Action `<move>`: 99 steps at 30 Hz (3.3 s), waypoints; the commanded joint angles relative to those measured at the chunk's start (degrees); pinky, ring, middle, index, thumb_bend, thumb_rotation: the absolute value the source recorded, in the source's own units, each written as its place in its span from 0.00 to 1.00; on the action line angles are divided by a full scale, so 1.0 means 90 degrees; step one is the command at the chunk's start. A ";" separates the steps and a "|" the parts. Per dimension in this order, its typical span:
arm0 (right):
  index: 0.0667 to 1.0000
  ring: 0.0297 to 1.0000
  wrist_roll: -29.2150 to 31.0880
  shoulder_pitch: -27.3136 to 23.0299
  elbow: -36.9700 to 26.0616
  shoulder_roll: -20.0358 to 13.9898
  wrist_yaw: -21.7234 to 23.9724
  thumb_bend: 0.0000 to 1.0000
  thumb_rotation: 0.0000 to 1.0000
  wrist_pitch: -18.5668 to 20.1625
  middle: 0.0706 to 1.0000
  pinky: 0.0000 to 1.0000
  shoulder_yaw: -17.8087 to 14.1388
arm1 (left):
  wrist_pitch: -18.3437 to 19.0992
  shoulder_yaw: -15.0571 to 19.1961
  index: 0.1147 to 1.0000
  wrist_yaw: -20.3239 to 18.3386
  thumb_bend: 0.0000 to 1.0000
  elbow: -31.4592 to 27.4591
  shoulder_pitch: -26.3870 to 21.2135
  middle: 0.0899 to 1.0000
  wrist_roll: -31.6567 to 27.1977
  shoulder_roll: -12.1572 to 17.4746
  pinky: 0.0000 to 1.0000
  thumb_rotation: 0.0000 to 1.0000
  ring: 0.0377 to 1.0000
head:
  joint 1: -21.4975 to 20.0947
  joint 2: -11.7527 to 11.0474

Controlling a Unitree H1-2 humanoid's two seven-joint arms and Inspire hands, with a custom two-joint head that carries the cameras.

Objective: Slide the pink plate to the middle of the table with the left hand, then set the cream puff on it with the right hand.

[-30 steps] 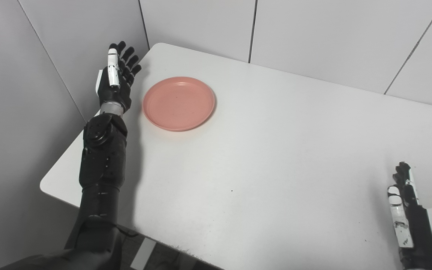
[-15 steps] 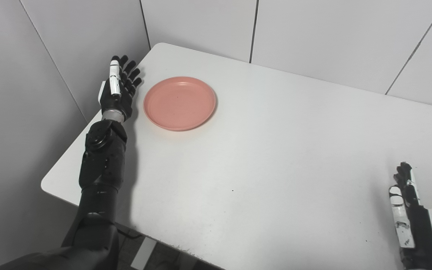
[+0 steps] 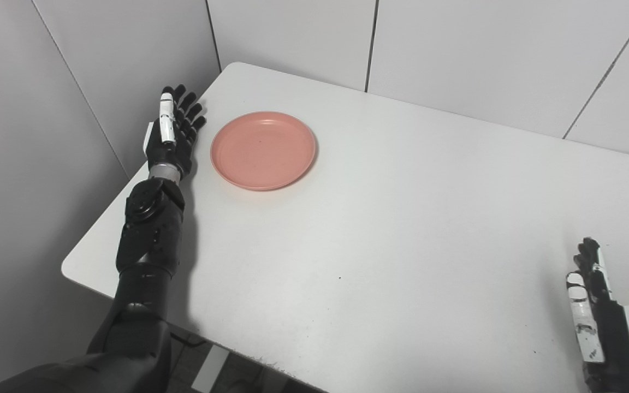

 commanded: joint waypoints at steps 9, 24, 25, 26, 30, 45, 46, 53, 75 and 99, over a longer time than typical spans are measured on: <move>1.00 1.00 0.0055 0.0095 -0.0069 0.0003 -0.0010 0.05 1.00 0.0039 1.00 1.00 -0.0022 | 0.0338 -0.0191 0.89 0.0027 0.45 -0.0369 0.0015 0.90 -0.0200 -0.0247 0.90 1.00 0.90 | -0.0028 0.0029; 1.00 1.00 0.0143 0.0085 -0.0098 0.0069 0.0041 0.15 1.00 0.0191 1.00 1.00 0.0003 | 0.0700 -0.0438 0.85 0.0129 0.39 -0.0761 0.0179 0.88 -0.0206 -0.0745 0.89 1.00 0.88 | -0.0133 0.0080; 1.00 1.00 0.0137 0.0081 -0.0094 0.0067 0.0042 0.15 1.00 0.0185 1.00 1.00 0.0009 | 0.0683 -0.0476 0.85 0.0078 0.38 -0.0744 0.0189 0.88 -0.0193 -0.0745 0.90 1.00 0.89 | -0.0150 0.0087; 1.00 1.00 0.0117 0.0079 -0.0099 0.0068 0.0035 0.15 1.00 0.0195 1.00 1.00 0.0013 | 0.0672 -0.0513 0.86 0.0039 0.39 -0.0733 0.0198 0.89 -0.0179 -0.0751 0.90 1.00 0.89 | -0.0153 0.0089; 1.00 1.00 -0.0008 0.0100 -0.0168 0.0071 -0.0020 0.11 1.00 0.0199 1.00 1.00 0.0026 | 0.0687 -0.0645 0.86 0.0014 0.40 -0.0762 0.0225 0.89 -0.0122 -0.0807 0.91 1.00 0.89 | -0.0190 0.0123; 1.00 1.00 -0.0022 0.0084 -0.0073 0.0145 -0.0027 0.13 1.00 0.0189 1.00 1.00 0.0062 | 0.0750 -0.1040 0.84 0.0063 0.39 -0.0713 0.0187 0.86 -0.0084 -0.1081 0.85 1.00 0.85 | -0.0395 0.0227; 1.00 1.00 -0.0017 0.0084 -0.0069 0.0152 -0.0026 0.13 1.00 0.0188 1.00 1.00 0.0064 | 0.0740 -0.1053 0.84 0.0063 0.39 -0.0698 0.0176 0.85 -0.0079 -0.1097 0.84 1.00 0.85 | -0.0425 0.0238; 1.00 1.00 -0.0045 0.0084 -0.0027 0.0192 -0.0071 0.16 1.00 0.0141 1.00 1.00 0.0062 | 0.0832 -0.1204 0.85 -0.0052 0.39 -0.0819 0.0180 0.86 -0.0118 -0.1253 0.86 1.00 0.86 | -0.0567 0.0296; 1.00 1.00 -0.0397 0.0227 -0.0346 0.0366 -0.0188 0.20 1.00 0.0321 1.00 1.00 0.0174 | 0.1424 -0.1886 0.85 -0.0047 0.42 -0.1531 0.0304 0.87 -0.0039 -0.1750 0.87 1.00 0.87 | -0.1265 0.0554; 1.00 1.00 -0.0558 0.0250 -0.0569 0.0606 -0.0242 0.26 1.00 0.0648 1.00 0.99 0.0310 | 0.1870 -0.2875 0.86 -0.0467 0.41 -0.1897 0.0625 0.87 0.0267 -0.2249 0.87 1.00 0.87 | -0.2015 0.0842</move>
